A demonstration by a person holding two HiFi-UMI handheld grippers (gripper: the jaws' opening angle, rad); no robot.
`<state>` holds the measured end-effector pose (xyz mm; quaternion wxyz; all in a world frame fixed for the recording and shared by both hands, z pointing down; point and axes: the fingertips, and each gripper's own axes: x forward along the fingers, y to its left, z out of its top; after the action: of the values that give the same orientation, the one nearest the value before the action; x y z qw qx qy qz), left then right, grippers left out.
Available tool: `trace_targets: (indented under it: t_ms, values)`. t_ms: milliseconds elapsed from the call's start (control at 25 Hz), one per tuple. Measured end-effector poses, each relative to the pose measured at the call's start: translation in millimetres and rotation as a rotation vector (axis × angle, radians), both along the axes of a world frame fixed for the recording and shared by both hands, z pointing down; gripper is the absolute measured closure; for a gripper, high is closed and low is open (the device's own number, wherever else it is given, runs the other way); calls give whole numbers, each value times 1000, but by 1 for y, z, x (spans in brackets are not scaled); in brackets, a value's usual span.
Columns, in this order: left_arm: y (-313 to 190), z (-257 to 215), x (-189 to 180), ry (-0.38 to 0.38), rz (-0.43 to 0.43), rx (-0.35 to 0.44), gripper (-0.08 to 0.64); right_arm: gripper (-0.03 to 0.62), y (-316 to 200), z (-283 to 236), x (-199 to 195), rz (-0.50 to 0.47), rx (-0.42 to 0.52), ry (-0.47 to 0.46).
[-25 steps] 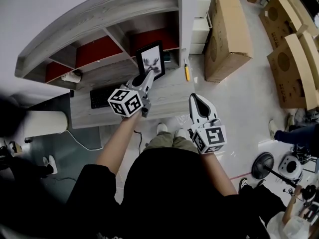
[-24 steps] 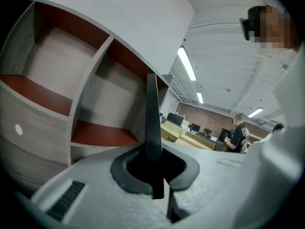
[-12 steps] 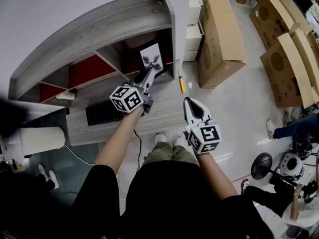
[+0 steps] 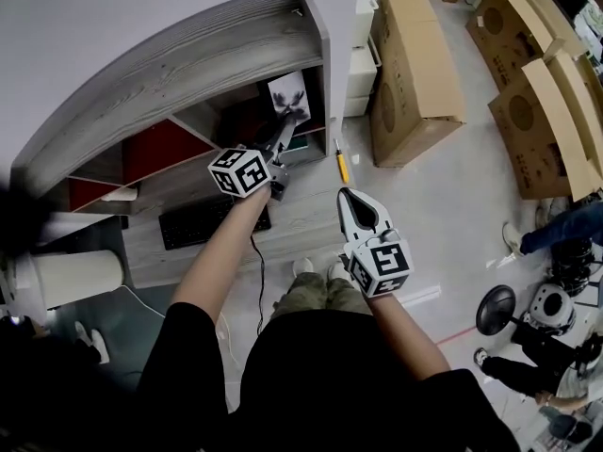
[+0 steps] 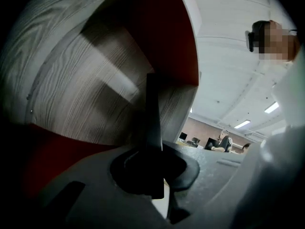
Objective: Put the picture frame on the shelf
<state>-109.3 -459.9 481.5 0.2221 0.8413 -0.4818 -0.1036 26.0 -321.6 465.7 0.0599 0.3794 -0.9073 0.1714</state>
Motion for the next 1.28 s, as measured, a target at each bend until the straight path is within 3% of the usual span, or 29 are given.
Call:
trace_targets:
  t_ms: [280,480,680,920,1120,1280]
  values:
    - [-29,5,-2,4,-5,-45,535,580,8,25,-6,-13,-50,28]
    - [-41,17,0,-63,47,-101,532,580,11,34,-8,-20,-63,45]
    - [-50,24,-3,-79,65,-173,531,579,8,37,-4,-9,-78,28]
    - [-63,33,-20,-112,1,-265,435,580,5,36,0,2,-69,32]
    - [-71,33,-30,-72,-27,-293,327,579,7,35,6,17,-62,36]
    - [-76,33,-39,-73,-68,-298,285,580,15,39,20,32,-76,49]
